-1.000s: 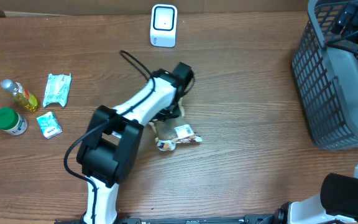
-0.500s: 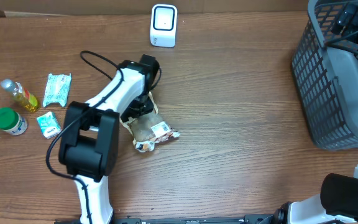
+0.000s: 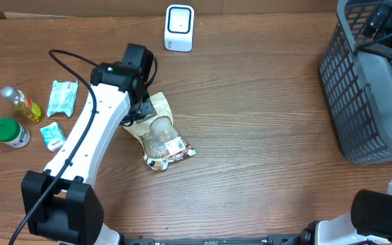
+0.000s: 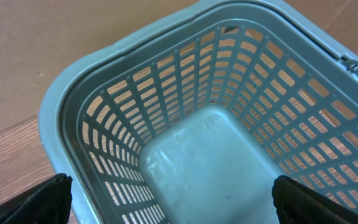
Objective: Scan the item barcode
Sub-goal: 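Lift and pull the bread bag toward the left with left gripper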
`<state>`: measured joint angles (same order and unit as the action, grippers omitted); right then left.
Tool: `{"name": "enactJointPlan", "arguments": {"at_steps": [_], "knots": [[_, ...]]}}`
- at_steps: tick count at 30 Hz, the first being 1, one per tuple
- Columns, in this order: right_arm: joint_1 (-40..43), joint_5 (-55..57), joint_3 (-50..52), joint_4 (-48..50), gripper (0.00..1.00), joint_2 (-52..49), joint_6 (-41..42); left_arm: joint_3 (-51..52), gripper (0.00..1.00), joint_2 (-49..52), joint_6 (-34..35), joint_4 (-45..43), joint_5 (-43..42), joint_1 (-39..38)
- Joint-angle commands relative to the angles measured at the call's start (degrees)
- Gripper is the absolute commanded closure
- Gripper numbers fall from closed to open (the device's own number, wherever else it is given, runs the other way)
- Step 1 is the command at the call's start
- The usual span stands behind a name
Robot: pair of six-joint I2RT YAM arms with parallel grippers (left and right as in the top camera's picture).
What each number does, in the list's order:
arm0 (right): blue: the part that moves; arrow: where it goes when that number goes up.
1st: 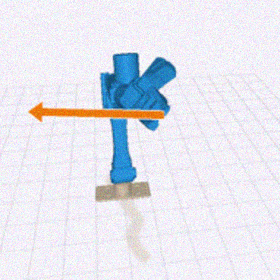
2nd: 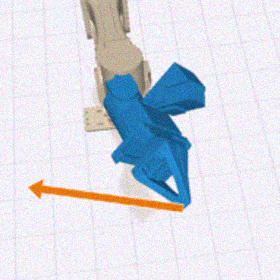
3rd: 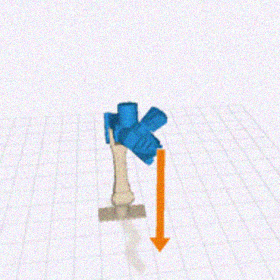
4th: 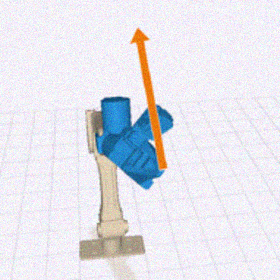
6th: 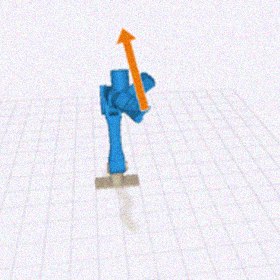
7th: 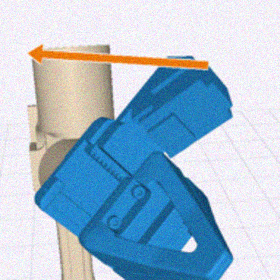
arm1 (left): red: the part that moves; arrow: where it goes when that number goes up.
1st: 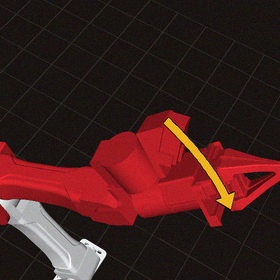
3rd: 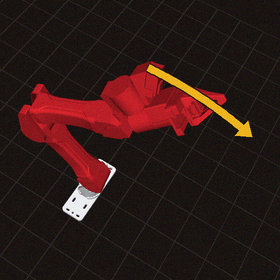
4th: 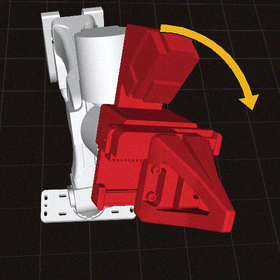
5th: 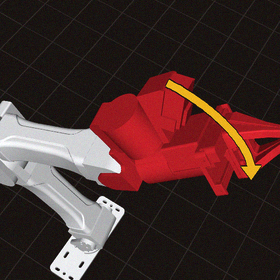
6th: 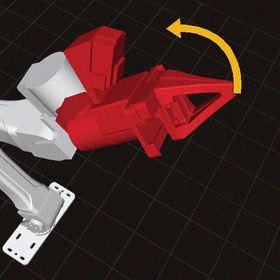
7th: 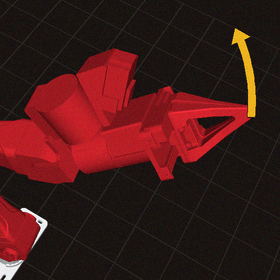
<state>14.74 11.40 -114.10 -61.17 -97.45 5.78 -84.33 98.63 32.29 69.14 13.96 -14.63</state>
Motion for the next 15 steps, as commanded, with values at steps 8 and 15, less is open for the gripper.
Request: {"name": "enactJointPlan", "arguments": {"at_steps": [8, 15], "knots": [[0.0, 0.6, -1.0, 0.2, 0.0, 0.5, 0.2, 9.7, 0.96, 0.9, -4.0, 0.7, -0.4, -1.8], [0.0, 0.6, -1.0, 0.2, 0.0, 0.5, 0.2, 17.0, 0.96, 1.0, -4.0, -1.1, -1.0, -4.5]]}}
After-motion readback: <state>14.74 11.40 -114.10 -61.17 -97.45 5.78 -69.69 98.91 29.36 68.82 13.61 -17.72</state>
